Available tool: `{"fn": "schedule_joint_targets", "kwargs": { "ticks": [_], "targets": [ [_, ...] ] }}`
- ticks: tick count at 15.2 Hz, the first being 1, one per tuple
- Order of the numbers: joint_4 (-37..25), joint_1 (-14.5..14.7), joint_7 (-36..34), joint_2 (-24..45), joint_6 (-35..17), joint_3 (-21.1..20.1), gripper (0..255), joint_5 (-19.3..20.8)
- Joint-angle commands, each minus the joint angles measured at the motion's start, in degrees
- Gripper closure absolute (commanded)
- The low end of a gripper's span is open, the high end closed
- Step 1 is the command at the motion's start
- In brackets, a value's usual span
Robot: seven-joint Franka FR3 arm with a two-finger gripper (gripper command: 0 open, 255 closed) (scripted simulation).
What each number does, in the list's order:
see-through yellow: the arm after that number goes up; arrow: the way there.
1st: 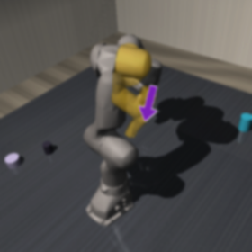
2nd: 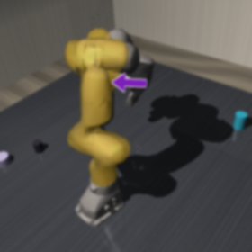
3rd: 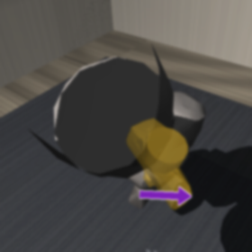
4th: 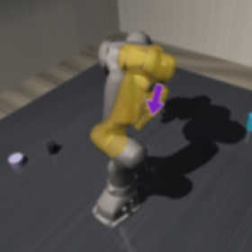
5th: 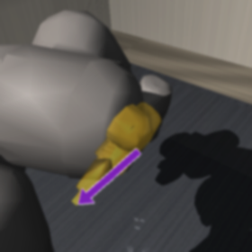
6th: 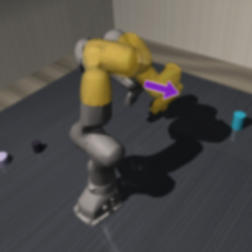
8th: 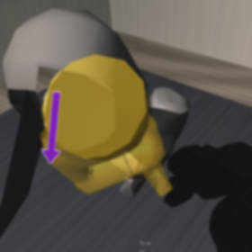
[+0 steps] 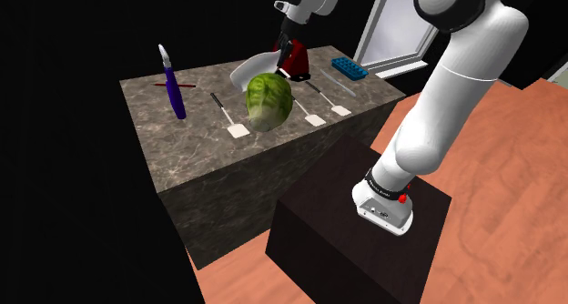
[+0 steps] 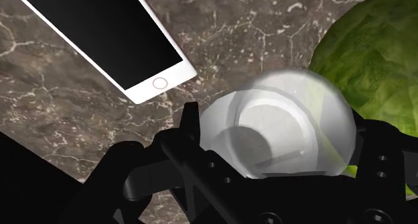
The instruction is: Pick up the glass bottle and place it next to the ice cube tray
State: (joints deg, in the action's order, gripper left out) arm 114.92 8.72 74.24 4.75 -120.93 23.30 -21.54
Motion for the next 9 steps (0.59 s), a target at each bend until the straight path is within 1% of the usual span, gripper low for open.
{"fn": "schedule_joint_targets", "kwargs": {
  "ticks": [1,9],
  "targets": [
    [-0.96,0.10,-0.85,-0.60,1.33,0.00,255,0.59],
    [-4.98,0.12,-3.20,-2.44,6.65,0.15,255,2.39]
  ]
}}
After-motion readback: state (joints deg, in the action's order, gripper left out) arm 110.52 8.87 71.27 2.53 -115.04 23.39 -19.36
